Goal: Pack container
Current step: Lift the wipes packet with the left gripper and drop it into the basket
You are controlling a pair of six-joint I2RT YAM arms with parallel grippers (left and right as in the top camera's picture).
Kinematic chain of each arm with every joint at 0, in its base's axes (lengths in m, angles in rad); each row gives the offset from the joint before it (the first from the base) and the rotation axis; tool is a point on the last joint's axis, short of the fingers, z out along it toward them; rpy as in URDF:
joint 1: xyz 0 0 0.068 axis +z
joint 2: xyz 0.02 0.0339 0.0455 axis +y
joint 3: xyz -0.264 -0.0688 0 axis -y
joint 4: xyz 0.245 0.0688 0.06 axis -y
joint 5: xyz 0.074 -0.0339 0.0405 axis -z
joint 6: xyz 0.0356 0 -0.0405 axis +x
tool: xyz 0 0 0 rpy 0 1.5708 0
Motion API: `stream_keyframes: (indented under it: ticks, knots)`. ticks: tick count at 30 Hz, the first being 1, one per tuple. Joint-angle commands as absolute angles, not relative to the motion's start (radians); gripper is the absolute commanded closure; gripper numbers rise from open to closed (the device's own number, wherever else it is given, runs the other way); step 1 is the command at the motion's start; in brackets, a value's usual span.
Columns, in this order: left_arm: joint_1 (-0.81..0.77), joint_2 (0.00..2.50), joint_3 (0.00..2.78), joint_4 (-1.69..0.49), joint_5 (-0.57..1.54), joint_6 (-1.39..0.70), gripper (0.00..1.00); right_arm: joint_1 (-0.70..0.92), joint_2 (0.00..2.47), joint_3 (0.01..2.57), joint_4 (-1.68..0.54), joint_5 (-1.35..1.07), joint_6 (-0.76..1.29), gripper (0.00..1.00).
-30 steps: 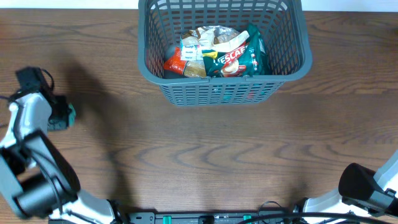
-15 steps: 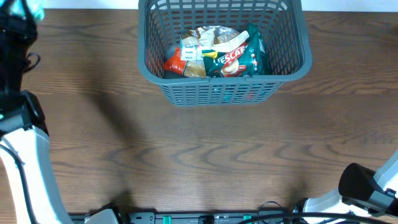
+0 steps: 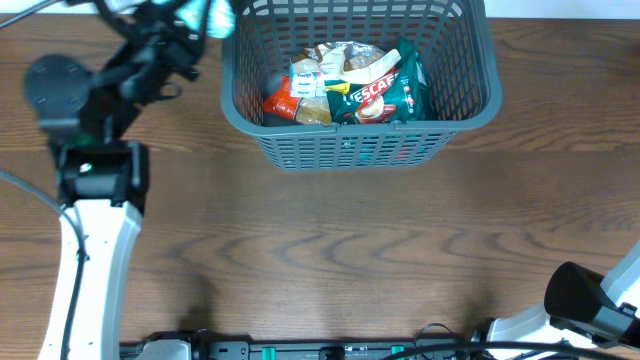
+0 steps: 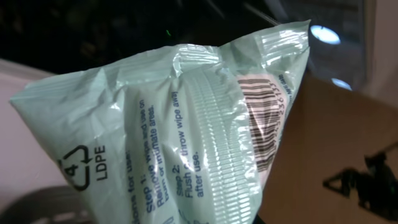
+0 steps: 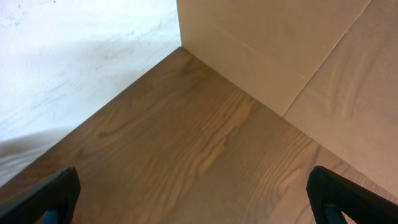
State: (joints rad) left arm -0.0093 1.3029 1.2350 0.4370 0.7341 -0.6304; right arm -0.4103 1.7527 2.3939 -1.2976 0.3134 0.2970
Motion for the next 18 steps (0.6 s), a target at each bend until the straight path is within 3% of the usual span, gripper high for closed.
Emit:
stream_keyframes:
  ticks: [1, 6, 12, 18]
  knots:
    - [-0.075, 1.357, 1.307, 0.406, 0.748, -0.537, 0.94, -0.416, 1.741, 2.393, -1.299, 0.321, 0.310, 0.01]
    - [-0.177, 1.454, 1.463, 0.145, 0.707, -0.334, 0.94, -0.416, 1.741, 2.393, -1.299, 0.321, 0.310, 0.01]
    - [-0.298, 1.578, 1.720, -0.260, 0.438, -0.044, 0.94, -0.416, 1.741, 2.393, -1.299, 0.321, 0.310, 0.01]
    - [-0.372, 1.679, 1.848, -0.413, 0.274, 0.088, 0.95, -0.416, 1.741, 2.393, -1.299, 0.321, 0.310, 0.01]
